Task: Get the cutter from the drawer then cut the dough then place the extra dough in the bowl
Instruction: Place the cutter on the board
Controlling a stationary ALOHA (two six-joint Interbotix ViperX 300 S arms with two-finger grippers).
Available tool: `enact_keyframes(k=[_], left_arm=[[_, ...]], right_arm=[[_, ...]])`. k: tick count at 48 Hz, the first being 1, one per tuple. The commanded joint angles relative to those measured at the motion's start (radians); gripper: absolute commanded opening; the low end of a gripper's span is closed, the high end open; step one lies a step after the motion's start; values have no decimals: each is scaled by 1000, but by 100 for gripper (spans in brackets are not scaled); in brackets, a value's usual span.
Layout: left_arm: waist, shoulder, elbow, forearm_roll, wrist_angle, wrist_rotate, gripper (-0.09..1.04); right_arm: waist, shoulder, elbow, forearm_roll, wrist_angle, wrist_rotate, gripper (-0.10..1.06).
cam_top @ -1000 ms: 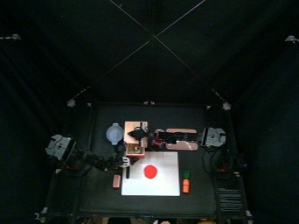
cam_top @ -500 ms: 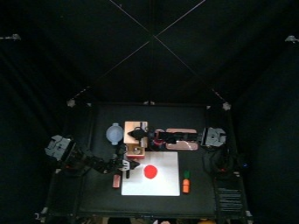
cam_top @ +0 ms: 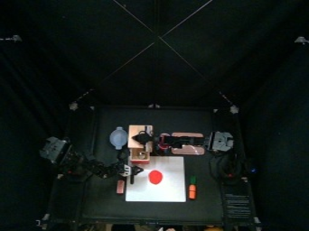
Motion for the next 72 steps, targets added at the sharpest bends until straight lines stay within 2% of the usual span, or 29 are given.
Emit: enact_keyframes(k=[1,6,11,21,28,34,41,54,61,72], left_arm=[[-28,-83,9,8,31,6,94],[-32,-153,51,71,48,20,94],[-23,-233,87,227,25,71,92],[89,-354,126,609,-94,284,85],[170,-413,130,764,-120,413,83],[230,-453,150,796,-124,506,83],[290,-508,179,804,-129,612,83],[364,-601,225,788,-129,719,83],[387,-632,239,790,-129,729,83],[394,-635,239,808,-129,729,83]], right_arm=[[-6,9,3,-2,21,-2,-3],[-6,9,2,-2,23,-2,-3],[-3,8,-5,-2,23,3,-3],[9,-12,-17,0,23,5,-3],[26,-40,-20,2,28,5,-3],[54,-83,-11,9,54,8,-3],[103,-149,18,52,135,11,-3],[173,-281,86,104,302,11,2],[196,-310,124,135,347,11,16],[195,-301,138,189,351,11,52]])
